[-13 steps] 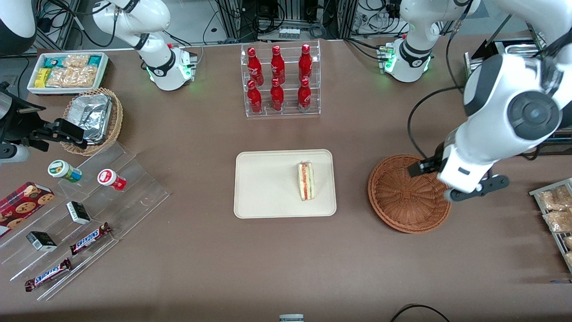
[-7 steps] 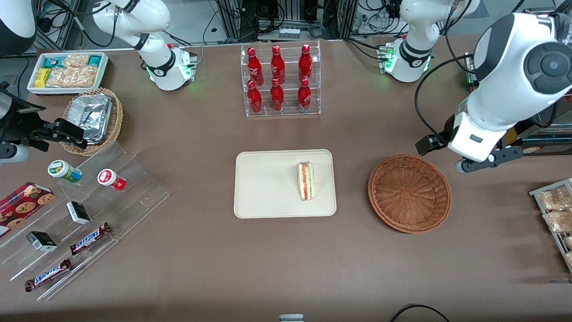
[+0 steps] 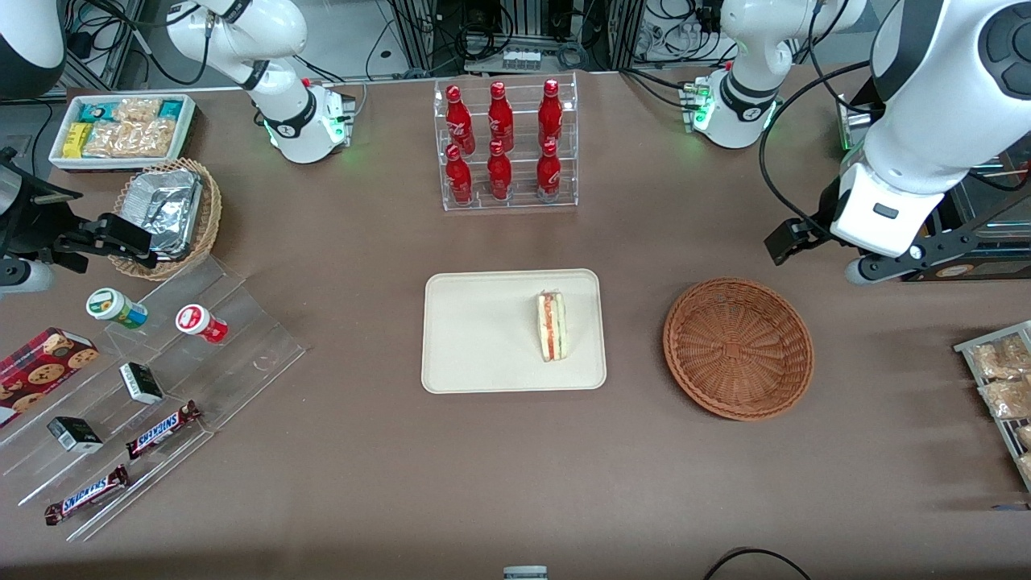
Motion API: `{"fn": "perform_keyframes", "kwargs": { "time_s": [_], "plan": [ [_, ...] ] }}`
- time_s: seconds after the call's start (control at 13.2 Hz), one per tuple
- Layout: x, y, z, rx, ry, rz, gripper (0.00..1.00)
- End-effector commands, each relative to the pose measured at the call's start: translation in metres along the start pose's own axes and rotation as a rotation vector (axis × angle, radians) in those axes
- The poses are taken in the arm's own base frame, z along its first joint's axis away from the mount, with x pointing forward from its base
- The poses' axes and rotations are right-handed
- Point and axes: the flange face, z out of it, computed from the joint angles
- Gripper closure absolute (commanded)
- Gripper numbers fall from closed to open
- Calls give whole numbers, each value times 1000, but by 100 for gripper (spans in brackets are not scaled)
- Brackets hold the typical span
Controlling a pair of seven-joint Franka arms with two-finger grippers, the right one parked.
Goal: Place sandwich from basket to tray
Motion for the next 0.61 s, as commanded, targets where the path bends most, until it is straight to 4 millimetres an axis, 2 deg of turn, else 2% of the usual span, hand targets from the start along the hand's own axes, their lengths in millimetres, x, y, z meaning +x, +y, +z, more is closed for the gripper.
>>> {"fn": "perform_keyframes", "kwargs": {
  "time_s": [0.0, 0.15, 0.46, 0.53],
  "plan": [
    [-8, -22, -21, -48, -38, 46, 0],
    [-11, -34, -31, -35, -49, 148, 0],
    [-1, -82, -43, -37, -58, 207, 0],
    [-2, -84, -47, -36, -56, 205, 0]
  ]
}}
